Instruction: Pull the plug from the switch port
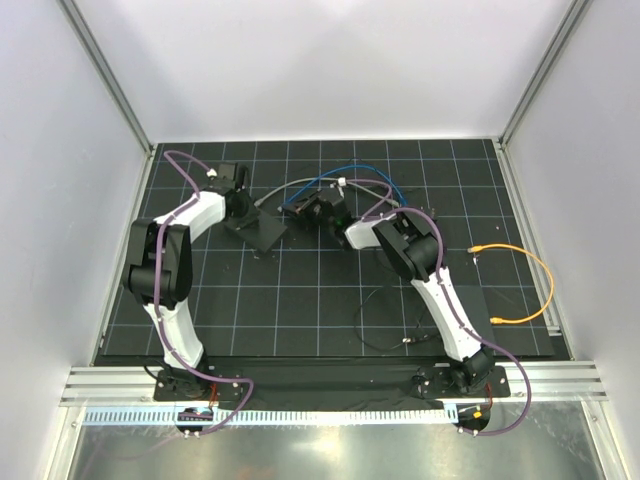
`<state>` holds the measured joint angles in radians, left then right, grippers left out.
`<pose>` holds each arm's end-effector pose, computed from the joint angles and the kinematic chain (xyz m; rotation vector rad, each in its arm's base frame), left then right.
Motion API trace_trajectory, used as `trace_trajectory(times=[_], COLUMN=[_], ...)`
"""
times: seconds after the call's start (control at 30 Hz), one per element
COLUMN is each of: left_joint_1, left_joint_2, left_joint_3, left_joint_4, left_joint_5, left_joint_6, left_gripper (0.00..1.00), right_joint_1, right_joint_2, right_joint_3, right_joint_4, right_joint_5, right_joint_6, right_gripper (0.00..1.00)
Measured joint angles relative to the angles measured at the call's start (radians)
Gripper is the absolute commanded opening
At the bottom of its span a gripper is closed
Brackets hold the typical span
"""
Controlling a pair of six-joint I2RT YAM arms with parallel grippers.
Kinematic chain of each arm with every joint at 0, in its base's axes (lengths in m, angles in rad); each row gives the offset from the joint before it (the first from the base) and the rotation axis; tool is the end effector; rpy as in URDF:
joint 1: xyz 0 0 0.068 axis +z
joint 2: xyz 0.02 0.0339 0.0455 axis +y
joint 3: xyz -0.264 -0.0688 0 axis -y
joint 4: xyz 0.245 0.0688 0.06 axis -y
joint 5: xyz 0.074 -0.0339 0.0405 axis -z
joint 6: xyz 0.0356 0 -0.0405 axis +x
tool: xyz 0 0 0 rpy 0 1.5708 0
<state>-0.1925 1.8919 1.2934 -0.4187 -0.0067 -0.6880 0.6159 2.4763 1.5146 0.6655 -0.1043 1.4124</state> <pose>0.3899 -0.0757 0.1823 -0.6451 2.5403 -0.3094 0.4237 0.3044 0.0779 0.7585 2.0175 1.4132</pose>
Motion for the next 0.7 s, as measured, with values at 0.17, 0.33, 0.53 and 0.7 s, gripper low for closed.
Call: trace_trajectory(times=[0.17, 0.33, 0.53, 0.7], left_joint_1=[-0.008, -0.009, -0.01, -0.01], left_joint_2=[-0.015, -0.049, -0.142, -0.224], left_joint_3=[-0.002, -0.008, -0.014, -0.014], left_joint_4=[-0.034, -0.096, -0.109, -0.109], left_joint_5=[-0.008, -0.008, -0.012, -0.035], left_joint_6=[0.036, 0.063, 0.074, 0.087], left_gripper=[0.0, 0.0, 0.0, 0.0], right_joint_1=[0.0, -0.003, -0.002, 0.002], right_joint_2=[-0.065, -0.176, -0.364, -0.497], right_joint_3=[0.005, 0.005, -0.011, -0.053], right_joint_4=[-0.178, -0.319, -0.389, -0.399], right_joint_5=[-0.05, -0.134, -0.242, -0.349], right_joint_6=[-0.108, -0.195, -0.261, -0.274], right_gripper=[0.01, 0.01, 0.01, 0.01])
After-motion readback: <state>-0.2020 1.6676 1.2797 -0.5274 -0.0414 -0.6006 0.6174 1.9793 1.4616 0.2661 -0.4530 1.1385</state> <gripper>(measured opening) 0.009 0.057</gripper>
